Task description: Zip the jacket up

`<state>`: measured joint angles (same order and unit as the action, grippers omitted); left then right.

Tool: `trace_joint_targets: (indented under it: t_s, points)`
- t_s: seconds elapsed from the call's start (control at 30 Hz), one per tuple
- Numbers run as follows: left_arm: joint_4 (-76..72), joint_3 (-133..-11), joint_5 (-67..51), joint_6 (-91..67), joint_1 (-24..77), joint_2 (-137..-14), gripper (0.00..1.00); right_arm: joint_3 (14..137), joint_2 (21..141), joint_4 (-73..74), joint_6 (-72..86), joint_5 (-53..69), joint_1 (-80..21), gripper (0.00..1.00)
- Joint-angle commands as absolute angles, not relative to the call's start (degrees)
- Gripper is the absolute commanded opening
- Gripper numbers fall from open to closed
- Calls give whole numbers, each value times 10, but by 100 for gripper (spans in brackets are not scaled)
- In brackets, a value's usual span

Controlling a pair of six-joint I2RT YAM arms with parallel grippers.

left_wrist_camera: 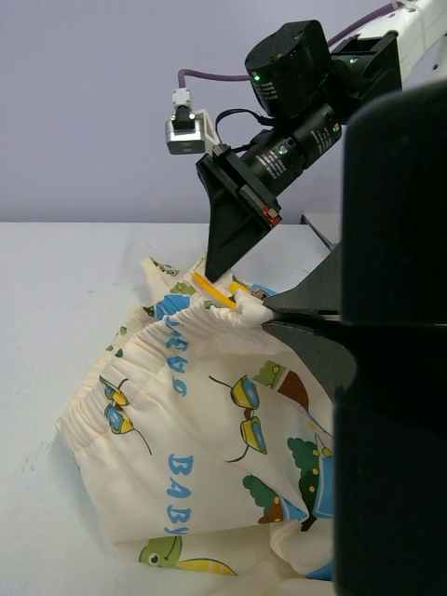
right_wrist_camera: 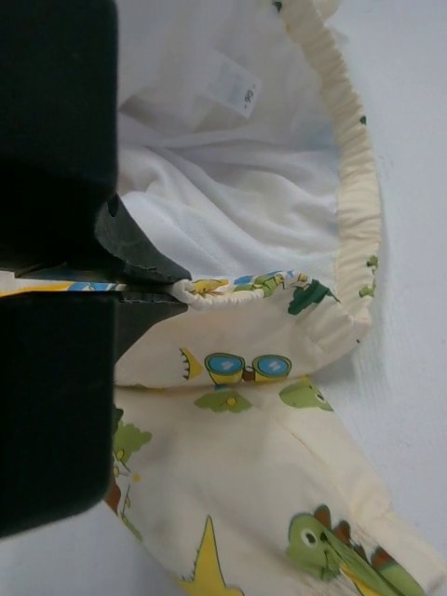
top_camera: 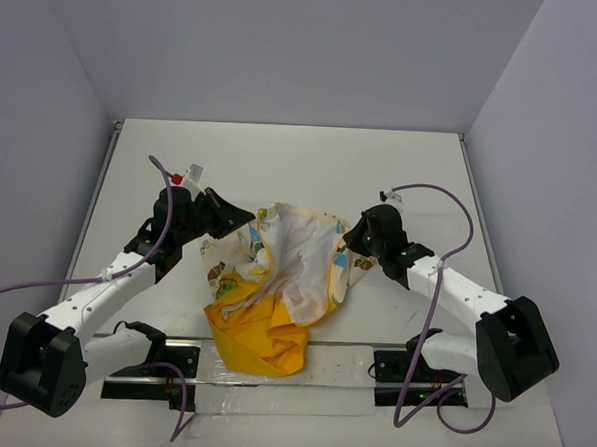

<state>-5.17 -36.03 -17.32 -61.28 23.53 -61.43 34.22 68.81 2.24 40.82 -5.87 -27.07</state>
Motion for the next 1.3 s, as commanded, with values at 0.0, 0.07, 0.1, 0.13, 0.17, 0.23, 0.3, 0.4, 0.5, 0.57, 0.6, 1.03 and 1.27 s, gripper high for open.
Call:
trace_joint_targets:
  t_s: [0.0, 0.07, 0.1, 0.13, 0.17, 0.23, 0.3, 0.4, 0.5, 0.57, 0.6, 1.03, 1.27]
  points:
    - [-68, -361, -187, -607, 236, -606, 0, 320, 649, -57, 393, -3, -264, 0]
    - [-69, -364, -190, -604, 237, -607, 0, 308, 630, -88, 377, 59, -262, 0]
    - [-70, -366, -191, -601, 238, -608, 0, 307, 622, -102, 367, 74, -261, 0]
    - [-72, -368, -195, -596, 239, -608, 0, 306, 612, -118, 353, 115, -260, 0]
    - [-74, -369, -199, -592, 241, -608, 0, 308, 606, -129, 342, 156, -259, 0]
    - [-86, -367, -203, -584, 243, -603, 0, 316, 598, -136, 334, 196, -256, 0]
    - [-103, -367, -217, -574, 242, -599, 0, 324, 590, -147, 325, 249, -256, 0]
    - [-134, -364, -244, -573, 242, -596, 0, 334, 590, -161, 322, 294, -255, 0]
    - [-179, -355, -274, -582, 243, -590, 0, 347, 598, -184, 322, 335, -255, 0]
    - [-206, -351, -290, -584, 244, -589, 0, 353, 609, -198, 330, 358, -255, 0]
    - [-212, -350, -299, -584, 245, -588, 0, 356, 616, -201, 334, 369, -255, 0]
    - [-329, -323, -378, -605, 254, -613, 0, 382, 651, -248, 358, 461, -255, 0]
    - [-378, -322, -422, -628, 254, -648, 0, 400, 655, -244, 340, 478, -259, 0]
